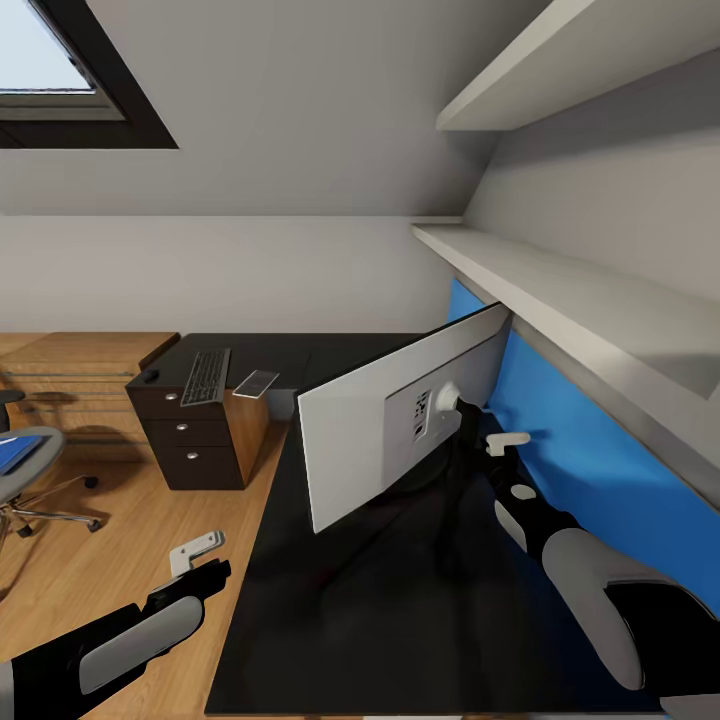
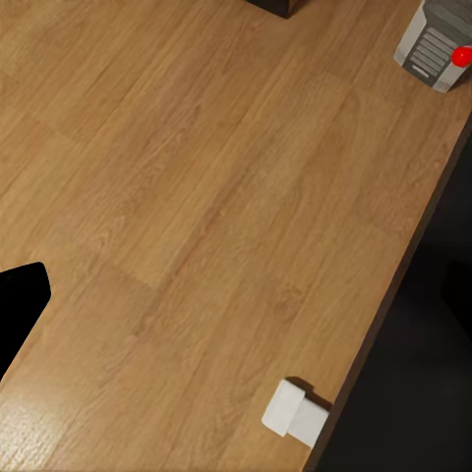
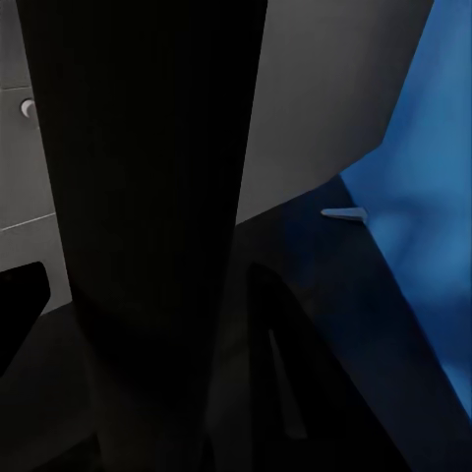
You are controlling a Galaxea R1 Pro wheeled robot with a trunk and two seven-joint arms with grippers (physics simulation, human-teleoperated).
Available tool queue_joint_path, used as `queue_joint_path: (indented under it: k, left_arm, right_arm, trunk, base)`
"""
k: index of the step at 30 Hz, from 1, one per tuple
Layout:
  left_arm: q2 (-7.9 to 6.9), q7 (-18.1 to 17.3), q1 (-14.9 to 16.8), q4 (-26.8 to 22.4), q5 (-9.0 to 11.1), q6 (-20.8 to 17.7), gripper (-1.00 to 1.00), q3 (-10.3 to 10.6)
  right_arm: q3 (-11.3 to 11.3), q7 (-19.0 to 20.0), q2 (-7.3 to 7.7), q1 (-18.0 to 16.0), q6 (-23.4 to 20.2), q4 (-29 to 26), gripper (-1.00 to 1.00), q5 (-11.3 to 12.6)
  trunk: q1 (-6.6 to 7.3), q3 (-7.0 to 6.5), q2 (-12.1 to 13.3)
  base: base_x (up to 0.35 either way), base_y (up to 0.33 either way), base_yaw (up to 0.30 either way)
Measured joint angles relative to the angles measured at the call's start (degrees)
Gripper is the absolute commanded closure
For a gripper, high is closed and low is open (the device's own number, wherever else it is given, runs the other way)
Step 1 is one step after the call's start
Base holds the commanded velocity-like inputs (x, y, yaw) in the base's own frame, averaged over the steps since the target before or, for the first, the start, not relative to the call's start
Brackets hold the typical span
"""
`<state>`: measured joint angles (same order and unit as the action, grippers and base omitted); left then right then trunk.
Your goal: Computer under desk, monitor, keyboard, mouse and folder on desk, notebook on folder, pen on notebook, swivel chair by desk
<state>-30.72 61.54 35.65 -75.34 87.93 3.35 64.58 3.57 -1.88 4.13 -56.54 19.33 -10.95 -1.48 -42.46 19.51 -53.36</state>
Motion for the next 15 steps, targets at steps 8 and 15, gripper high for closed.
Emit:
queue_joint_path:
  k: [8,15]
  left_arm:
    - [0.01,-0.02,0.01,0.02,0.04,0.0,-1.0,0.01]
    - [0.0,0.07,0.0,0.01,0.09,0.04,-1.0,0.01]
  right_arm:
    - [-0.14,0.17,-0.02,-0.01,0.0,-0.04,1.0,-0.31]
    - [-0.06,0.04,-0.02,0.01,0.01,-0.03,1.0,-0.15]
  trunk:
    - [0.0,0.0,0.0]
    - [0.0,0.0,0.0]
  base:
    - [0.022,-0.053,0.0]
    - [0.007,-0.015,0.0]
